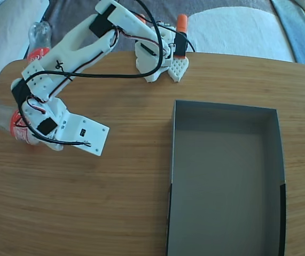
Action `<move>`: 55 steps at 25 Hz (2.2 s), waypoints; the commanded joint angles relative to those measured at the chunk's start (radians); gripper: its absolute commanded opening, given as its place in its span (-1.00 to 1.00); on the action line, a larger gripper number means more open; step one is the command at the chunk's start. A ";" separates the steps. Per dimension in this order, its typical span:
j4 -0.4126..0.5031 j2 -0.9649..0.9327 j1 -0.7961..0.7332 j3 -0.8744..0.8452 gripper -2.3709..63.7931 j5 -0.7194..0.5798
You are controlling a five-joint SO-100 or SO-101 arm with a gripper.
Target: Grasp the bottles and put them in the box.
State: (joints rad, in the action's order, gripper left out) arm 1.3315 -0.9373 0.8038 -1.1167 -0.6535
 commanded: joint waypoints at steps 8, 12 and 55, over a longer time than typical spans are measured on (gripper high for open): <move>0.028 -0.041 -0.038 0.106 -0.56 -0.005; 0.112 -0.043 -0.081 0.225 -0.56 0.003; 0.382 -0.181 -0.614 0.683 -0.94 -0.106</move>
State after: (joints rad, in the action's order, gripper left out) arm 1.6475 -1.0186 0.2086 -0.4878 -0.7624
